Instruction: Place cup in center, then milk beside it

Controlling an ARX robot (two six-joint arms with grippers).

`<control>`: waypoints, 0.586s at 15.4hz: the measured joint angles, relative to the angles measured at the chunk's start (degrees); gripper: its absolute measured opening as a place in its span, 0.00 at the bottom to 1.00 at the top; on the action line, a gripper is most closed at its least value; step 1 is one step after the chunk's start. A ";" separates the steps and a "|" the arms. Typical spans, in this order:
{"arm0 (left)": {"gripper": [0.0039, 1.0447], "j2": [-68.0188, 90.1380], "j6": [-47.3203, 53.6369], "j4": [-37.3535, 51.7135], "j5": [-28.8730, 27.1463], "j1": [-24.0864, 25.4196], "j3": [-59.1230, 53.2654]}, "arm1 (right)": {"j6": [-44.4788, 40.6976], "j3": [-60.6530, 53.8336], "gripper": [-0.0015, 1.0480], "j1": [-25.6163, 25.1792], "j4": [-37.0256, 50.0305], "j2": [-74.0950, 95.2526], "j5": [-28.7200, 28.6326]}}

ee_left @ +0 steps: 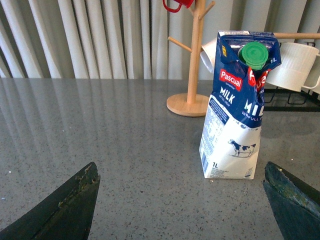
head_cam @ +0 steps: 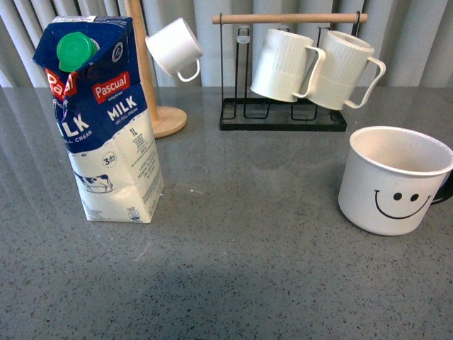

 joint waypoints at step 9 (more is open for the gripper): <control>0.94 0.00 0.00 0.02 0.00 0.00 0.00 | 0.00 0.00 0.94 0.00 0.00 0.00 0.00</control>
